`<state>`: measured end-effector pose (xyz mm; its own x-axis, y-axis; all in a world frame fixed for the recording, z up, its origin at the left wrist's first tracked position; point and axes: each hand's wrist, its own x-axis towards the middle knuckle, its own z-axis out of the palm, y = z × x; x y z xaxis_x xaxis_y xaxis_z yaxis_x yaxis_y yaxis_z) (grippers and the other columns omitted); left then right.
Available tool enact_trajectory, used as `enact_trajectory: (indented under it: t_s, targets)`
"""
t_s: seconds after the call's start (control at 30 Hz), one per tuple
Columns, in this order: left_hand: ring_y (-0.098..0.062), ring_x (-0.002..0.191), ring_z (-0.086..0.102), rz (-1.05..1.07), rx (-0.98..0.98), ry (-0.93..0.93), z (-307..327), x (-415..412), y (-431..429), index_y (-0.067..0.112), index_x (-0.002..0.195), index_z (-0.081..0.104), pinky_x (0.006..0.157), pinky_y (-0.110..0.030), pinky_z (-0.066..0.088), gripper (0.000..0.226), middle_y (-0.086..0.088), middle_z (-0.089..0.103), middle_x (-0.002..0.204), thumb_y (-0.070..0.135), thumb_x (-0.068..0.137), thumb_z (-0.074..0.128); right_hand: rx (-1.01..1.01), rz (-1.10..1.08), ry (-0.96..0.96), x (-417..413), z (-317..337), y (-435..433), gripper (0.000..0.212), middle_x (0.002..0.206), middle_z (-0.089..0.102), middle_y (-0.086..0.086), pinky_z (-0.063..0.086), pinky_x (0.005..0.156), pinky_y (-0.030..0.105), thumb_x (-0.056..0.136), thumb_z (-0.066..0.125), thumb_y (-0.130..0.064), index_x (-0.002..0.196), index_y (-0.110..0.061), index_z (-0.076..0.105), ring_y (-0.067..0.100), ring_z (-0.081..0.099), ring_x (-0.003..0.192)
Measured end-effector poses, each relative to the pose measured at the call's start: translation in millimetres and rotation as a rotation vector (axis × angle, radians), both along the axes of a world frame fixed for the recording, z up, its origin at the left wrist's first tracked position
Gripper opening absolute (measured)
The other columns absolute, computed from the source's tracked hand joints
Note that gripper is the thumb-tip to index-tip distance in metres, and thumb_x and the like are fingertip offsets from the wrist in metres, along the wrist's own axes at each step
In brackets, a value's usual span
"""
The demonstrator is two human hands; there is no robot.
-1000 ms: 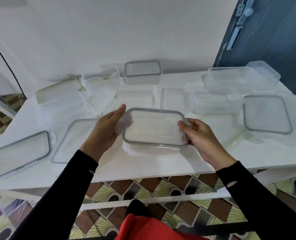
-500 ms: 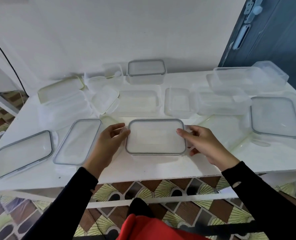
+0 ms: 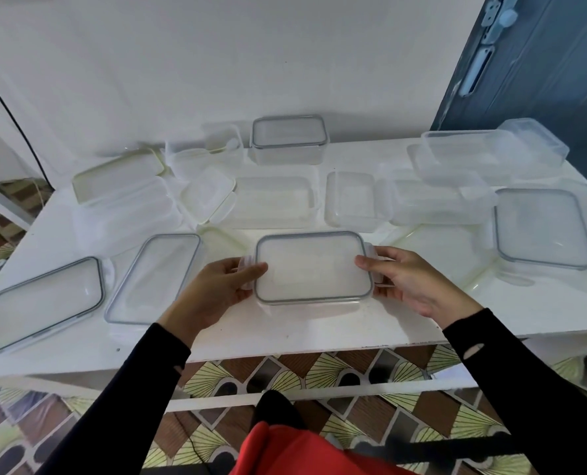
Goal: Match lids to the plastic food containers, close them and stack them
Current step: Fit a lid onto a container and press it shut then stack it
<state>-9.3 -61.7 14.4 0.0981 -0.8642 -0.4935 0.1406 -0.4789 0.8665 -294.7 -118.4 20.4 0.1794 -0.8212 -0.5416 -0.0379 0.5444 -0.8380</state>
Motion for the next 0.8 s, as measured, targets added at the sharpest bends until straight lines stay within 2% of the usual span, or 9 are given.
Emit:
enact_trajectory:
  t_s: [0.1, 0.2, 0.27, 0.37, 0.47, 0.57, 0.63, 0.73, 0.8]
  targets:
    - [-0.019, 0.090, 0.061, -0.002, 0.009, 0.053, -6.8, -0.9, 9.1, 0.000, 0.111, 0.065, 0.080, -0.027, 0.054, 0.051, -0.011, 0.064, 0.101, 0.025, 0.069, 0.078, 0.043, 0.033, -0.025, -5.0, -2.6, 2.0, 0.064, 0.100, 0.071, 0.010, 0.055, 0.065, 0.029, 0.064, 0.081, -0.024, 0.122, -0.005, 0.061, 0.021, 0.064, 0.084]
    - [-0.022, 0.094, 0.060, 0.036, 0.004, 0.103, -10.0, -1.1, 11.0, 0.001, 0.111, 0.065, 0.084, -0.030, 0.051, 0.050, -0.012, 0.064, 0.103, 0.024, 0.068, 0.079, 0.062, 0.031, -0.040, -5.8, -3.5, 2.8, 0.068, 0.096, 0.070, 0.008, 0.056, 0.061, 0.028, 0.062, 0.080, -0.026, 0.123, -0.005, 0.060, 0.019, 0.064, 0.079]
    - [-0.021, 0.093, 0.062, 0.045, 0.004, 0.129, -10.0, -2.0, 11.4, 0.001, 0.112, 0.064, 0.084, -0.030, 0.051, 0.050, -0.012, 0.065, 0.104, 0.022, 0.069, 0.078, 0.057, 0.058, -0.027, -6.6, -1.9, 4.3, 0.068, 0.101, 0.070, 0.010, 0.057, 0.060, 0.027, 0.063, 0.080, -0.024, 0.125, -0.007, 0.057, 0.021, 0.065, 0.081]
    - [-0.020, 0.092, 0.064, 0.078, -0.006, 0.139, -10.6, -8.0, 14.2, 0.002, 0.110, 0.064, 0.085, -0.031, 0.052, 0.047, -0.009, 0.069, 0.099, 0.022, 0.070, 0.076, 0.082, 0.142, -0.003, -12.2, -0.9, 6.6, 0.074, 0.115, 0.066, 0.015, 0.057, 0.070, 0.032, 0.061, 0.081, -0.017, 0.129, -0.012, 0.053, 0.025, 0.065, 0.087]
    - [-0.020, 0.089, 0.065, 0.130, -0.030, 0.136, -11.2, -14.5, 15.2, 0.004, 0.104, 0.065, 0.083, -0.032, 0.054, 0.040, -0.006, 0.071, 0.092, 0.022, 0.070, 0.073, 0.135, 0.155, -0.116, -12.2, -2.2, 9.5, 0.078, 0.111, 0.067, 0.018, 0.056, 0.078, 0.037, 0.061, 0.079, -0.007, 0.132, -0.013, 0.048, 0.031, 0.062, 0.094]
    - [-0.023, 0.093, 0.063, 0.147, -0.051, 0.092, -12.1, -17.8, 15.5, 0.004, 0.103, 0.066, 0.094, -0.039, 0.051, 0.040, -0.008, 0.070, 0.094, 0.026, 0.070, 0.071, 0.133, 0.069, -0.162, -7.7, -1.9, 10.9, 0.067, 0.102, 0.069, 0.016, 0.055, 0.068, 0.030, 0.060, 0.076, -0.005, 0.119, -0.022, 0.048, 0.026, 0.061, 0.083]
    - [-0.025, 0.097, 0.061, 0.150, -0.065, 0.056, -12.8, -18.8, 16.0, 0.006, 0.104, 0.067, 0.099, -0.043, 0.048, 0.041, -0.011, 0.069, 0.100, 0.030, 0.071, 0.071, 0.141, 0.046, -0.168, -6.0, -1.6, 11.6, 0.071, 0.101, 0.067, 0.015, 0.056, 0.064, 0.029, 0.058, 0.078, -0.006, 0.119, -0.021, 0.045, 0.023, 0.059, 0.077]
    - [-0.025, 0.101, 0.062, 0.150, -0.084, 0.046, -12.1, -18.4, 17.3, 0.007, 0.110, 0.065, 0.101, -0.044, 0.048, 0.047, -0.012, 0.068, 0.108, 0.032, 0.071, 0.071, 0.117, 0.011, -0.140, -5.1, -1.0, 15.2, 0.081, 0.099, 0.066, 0.014, 0.057, 0.063, 0.029, 0.058, 0.080, -0.010, 0.130, -0.015, 0.044, 0.022, 0.060, 0.073]
    - [-0.025, 0.105, 0.061, 0.155, -0.110, -0.099, -13.3, -22.7, 16.3, 0.008, 0.127, 0.056, 0.094, -0.040, 0.051, 0.065, -0.011, 0.063, 0.117, 0.037, 0.071, 0.073, -0.018, -0.021, -0.001, -4.5, -1.7, 19.1, 0.080, 0.104, 0.061, 0.011, 0.060, 0.068, 0.031, 0.065, 0.082, -0.017, 0.135, -0.015, 0.045, 0.020, 0.064, 0.073]
